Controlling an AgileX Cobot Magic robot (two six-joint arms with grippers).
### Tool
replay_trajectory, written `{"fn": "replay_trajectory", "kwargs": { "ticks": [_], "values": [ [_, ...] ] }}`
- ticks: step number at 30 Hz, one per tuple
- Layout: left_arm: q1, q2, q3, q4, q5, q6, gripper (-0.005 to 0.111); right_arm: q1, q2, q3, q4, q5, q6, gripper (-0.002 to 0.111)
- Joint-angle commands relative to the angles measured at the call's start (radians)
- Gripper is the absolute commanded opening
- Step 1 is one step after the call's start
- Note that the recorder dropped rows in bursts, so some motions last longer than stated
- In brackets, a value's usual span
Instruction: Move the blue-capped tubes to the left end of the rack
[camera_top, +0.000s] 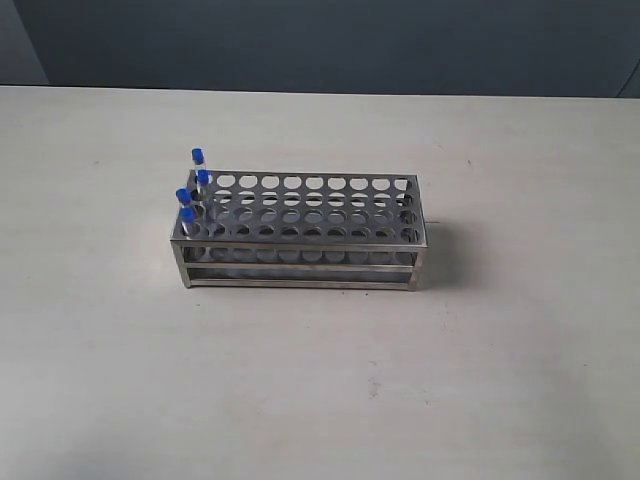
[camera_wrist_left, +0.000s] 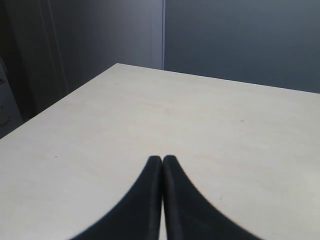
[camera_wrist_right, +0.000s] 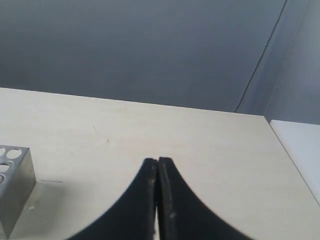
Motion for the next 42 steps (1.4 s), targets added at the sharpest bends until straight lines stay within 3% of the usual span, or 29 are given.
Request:
{"fn": "replay_trajectory", "kwargs": {
  "ticks": [1,10,14,42],
  "values": [
    [0.001,-0.004,-0.001,-0.001,0.001,-0.002,0.001,-0.008,-0.029,0.045,0.022,0.004,-0.001,0.0],
    [0.001,-0.004,-0.001,-0.001,0.001,-0.002,0.001,-0.015,-0.328,0.334,0.009,-0.027,0.008,0.0],
    [0.001,-0.004,-0.001,-0.001,0.001,-0.002,0.001,-0.015,-0.349,0.476,-0.023,-0.063,0.0,0.0],
    [0.001,-0.004,-0.001,0.001,0.001,-0.002,0.001,-0.015,-0.349,0.476,-0.019,-0.103,0.0,0.0]
  ]
}}
